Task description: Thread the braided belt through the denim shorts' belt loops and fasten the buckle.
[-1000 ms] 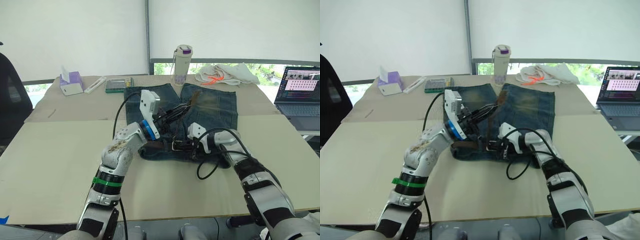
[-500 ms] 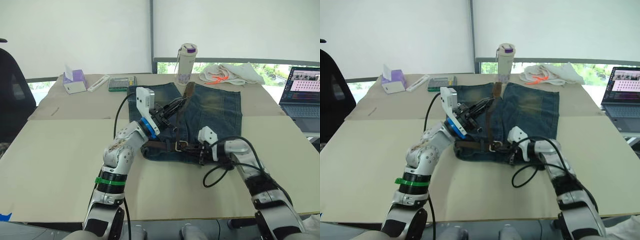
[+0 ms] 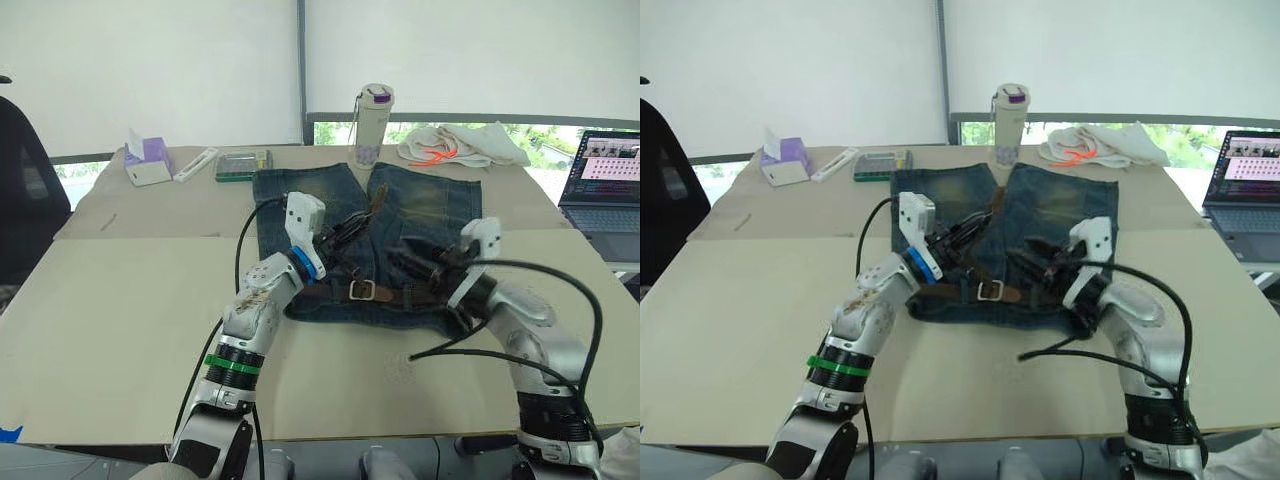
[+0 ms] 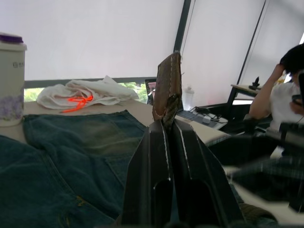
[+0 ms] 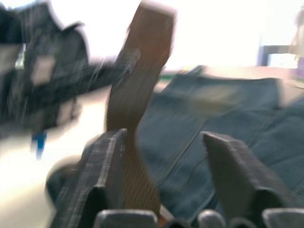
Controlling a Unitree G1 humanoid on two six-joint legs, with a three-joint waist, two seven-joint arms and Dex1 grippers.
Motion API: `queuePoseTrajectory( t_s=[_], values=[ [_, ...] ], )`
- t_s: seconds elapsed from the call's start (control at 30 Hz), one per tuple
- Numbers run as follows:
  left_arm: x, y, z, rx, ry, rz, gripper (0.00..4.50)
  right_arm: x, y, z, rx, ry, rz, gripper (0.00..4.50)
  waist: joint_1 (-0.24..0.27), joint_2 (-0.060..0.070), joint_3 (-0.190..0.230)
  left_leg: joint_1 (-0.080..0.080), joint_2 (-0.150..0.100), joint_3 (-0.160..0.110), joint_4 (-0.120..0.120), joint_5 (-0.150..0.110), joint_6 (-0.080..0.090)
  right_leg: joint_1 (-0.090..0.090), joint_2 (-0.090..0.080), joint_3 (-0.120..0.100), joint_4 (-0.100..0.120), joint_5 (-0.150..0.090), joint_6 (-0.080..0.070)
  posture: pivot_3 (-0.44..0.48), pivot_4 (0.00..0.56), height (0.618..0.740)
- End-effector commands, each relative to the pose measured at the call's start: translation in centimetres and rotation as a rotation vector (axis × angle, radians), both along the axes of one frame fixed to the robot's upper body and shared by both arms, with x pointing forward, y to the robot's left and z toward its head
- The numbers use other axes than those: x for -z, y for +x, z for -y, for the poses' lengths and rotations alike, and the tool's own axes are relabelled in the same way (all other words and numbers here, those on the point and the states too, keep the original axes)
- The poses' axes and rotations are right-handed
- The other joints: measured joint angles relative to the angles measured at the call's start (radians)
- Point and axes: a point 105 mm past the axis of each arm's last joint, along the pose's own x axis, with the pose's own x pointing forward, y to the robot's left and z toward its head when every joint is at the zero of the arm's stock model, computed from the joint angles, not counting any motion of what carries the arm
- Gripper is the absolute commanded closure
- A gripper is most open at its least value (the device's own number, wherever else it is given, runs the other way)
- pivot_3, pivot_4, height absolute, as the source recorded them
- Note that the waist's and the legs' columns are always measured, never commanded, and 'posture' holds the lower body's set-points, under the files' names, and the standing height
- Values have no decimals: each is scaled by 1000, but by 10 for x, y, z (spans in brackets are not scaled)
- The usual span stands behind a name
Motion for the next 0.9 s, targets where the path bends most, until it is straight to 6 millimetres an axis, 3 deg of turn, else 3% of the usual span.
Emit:
queuePoseTrajectory(
  t_s=[0.03, 0.23, 0.53, 0.63, 0.83, 0.9],
  values=[
    [-1, 0, 8, -68, 152, 206, 4500, -31, -12, -11, -8, 143, -9, 1601, 0, 0, 0, -2, 0, 0, 0, 0, 0, -3, 0, 0, 1, 0, 0, 0, 150, 740],
    [-1, 1, 13, -165, 281, 434, 4500, -30, -3, -24, 95, 302, -178, 1601, 1, 1, -1, -3, 0, -1, 0, 0, 0, -4, 0, 1, 2, 0, 0, 0, 150, 740],
    [2, -5, 18, -172, 299, 523, 4500, -32, 6, -28, 139, 369, -250, 1601, -2, 1, -1, -3, -1, 1, 0, 1, 1, -5, 0, 1, 2, 1, 0, 0, 150, 740],
    [3, -6, 18, -167, 297, 522, 4500, -31, 8, -28, 142, 378, -271, 2379, -3, 1, -1, -3, 0, 2, 0, 1, 1, -5, 0, 1, 3, 1, 0, 0, 150, 740],
    [6, -7, 17, -155, 295, 514, 4500, -26, 8, -28, 152, 376, -298, 4429, -4, 1, -1, -3, 0, 2, 0, 1, 1, -5, 0, 1, 3, 0, 0, 0, 150, 740],
    [7, -9, 18, -132, 284, 495, 4500, -26, 8, -27, 155, 377, -299, 4474, -4, 1, -1, -3, 0, 2, 0, 1, 1, -5, 0, 1, 3, 0, 0, 0, 150, 740]
  ],
)
